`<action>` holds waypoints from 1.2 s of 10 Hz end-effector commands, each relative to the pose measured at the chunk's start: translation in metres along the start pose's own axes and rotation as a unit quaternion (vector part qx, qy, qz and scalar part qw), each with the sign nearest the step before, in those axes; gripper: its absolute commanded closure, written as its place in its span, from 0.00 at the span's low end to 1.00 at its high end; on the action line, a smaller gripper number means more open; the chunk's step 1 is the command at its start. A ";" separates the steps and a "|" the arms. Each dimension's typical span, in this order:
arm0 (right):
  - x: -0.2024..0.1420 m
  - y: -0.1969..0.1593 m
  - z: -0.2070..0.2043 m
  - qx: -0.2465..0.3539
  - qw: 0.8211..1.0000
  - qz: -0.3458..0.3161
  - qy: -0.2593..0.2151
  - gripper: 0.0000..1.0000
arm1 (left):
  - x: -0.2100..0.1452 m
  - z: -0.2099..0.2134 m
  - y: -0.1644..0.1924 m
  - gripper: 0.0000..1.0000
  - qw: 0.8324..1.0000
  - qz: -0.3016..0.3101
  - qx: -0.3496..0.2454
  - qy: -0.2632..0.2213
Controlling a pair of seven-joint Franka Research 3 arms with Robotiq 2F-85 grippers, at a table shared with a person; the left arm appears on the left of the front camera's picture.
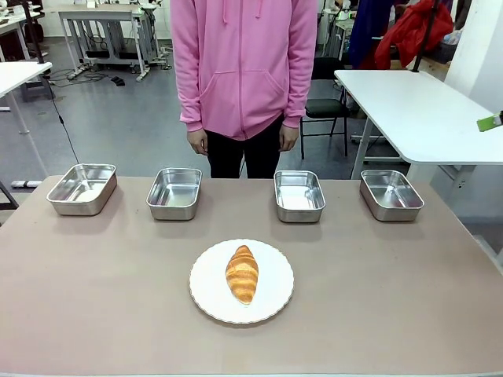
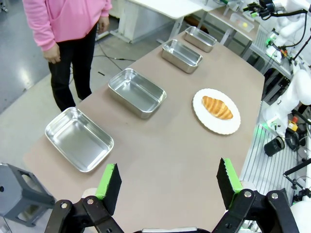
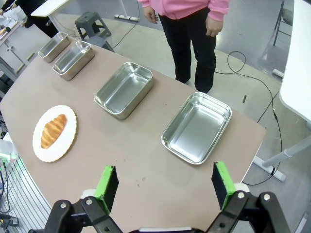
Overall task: Place the bread in the container.
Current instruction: Place the Butter Roll into the Airtight Container indicated by the human.
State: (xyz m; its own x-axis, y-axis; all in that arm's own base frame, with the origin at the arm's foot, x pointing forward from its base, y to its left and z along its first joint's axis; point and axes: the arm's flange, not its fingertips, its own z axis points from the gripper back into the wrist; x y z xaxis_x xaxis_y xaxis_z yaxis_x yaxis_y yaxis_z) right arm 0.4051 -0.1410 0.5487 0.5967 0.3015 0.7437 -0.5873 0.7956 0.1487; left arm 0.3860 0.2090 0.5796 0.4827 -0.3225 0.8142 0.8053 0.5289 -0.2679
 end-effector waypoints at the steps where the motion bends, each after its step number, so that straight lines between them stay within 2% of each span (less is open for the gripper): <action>1: 0.001 -0.001 -0.002 0.005 1.000 0.002 -0.009 0.00 | 0.003 0.002 -0.002 0.00 1.000 0.005 -0.004 -0.003; 12: 0.001 -0.001 -0.002 0.005 1.000 0.002 -0.009 0.00 | 0.003 0.002 -0.002 0.00 1.000 0.005 -0.004 -0.003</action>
State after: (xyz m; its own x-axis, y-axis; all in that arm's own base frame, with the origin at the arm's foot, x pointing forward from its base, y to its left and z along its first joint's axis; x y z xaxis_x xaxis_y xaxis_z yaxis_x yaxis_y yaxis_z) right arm 0.4051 -0.1410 0.5487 0.5969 0.3015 0.7435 -0.5872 0.7956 0.1488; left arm 0.3860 0.2090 0.5796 0.4827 -0.3225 0.8142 0.8053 0.5289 -0.2679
